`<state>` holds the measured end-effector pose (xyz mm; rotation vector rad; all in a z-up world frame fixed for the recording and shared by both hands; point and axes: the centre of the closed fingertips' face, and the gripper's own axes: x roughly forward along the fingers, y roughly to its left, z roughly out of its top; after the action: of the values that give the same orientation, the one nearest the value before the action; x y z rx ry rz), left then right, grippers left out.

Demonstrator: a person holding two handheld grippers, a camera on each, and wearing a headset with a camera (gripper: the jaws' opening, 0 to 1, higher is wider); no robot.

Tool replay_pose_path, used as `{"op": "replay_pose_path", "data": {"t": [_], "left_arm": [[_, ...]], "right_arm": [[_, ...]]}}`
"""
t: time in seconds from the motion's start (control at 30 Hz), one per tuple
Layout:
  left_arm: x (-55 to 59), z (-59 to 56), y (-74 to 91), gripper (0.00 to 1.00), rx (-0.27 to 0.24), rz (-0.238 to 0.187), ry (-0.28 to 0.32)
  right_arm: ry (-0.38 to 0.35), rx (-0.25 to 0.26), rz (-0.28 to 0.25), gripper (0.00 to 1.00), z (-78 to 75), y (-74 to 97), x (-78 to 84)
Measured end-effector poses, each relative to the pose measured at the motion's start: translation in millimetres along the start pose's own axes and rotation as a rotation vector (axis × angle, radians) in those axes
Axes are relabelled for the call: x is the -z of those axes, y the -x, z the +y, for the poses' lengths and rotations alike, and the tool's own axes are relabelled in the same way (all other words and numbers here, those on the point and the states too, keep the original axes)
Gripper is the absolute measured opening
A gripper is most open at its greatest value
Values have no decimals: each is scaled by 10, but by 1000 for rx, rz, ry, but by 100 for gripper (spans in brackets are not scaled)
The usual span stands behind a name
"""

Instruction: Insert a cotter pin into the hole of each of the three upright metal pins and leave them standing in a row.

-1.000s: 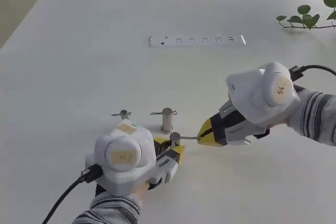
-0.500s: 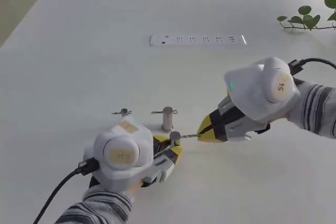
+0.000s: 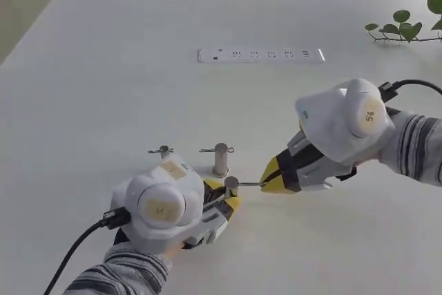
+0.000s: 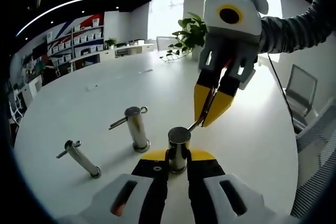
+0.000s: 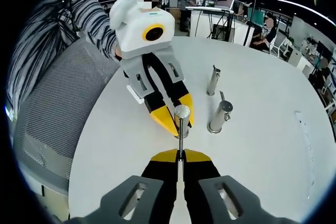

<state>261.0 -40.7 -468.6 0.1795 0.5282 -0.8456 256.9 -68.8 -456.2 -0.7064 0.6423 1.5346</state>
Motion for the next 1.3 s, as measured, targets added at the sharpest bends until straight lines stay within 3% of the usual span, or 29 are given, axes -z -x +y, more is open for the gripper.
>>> {"op": "replay_pose_path", "data": {"t": [0.33, 0.53, 0.93, 1.03, 1.13, 1.3], "left_arm": [[7, -19, 3, 10, 28, 9, -38], [17, -21, -9, 10, 5, 18, 9], [21, -28, -5, 9, 14, 22, -9], [20, -30, -8, 9, 18, 22, -15], [19, -28, -9, 9, 18, 23, -14], [16, -33, -10, 9, 12, 23, -21]], "right_arm": [[-59, -6, -16, 0, 113, 10, -41], [-115, 14, -24, 0, 122, 18, -47], [-88, 52, -17, 0, 67, 53, 5], [-77, 50, -40, 0, 71, 52, -43], [-62, 52, -23, 0, 82, 45, -53], [-129, 40, -39, 0, 95, 42, -31]]}}
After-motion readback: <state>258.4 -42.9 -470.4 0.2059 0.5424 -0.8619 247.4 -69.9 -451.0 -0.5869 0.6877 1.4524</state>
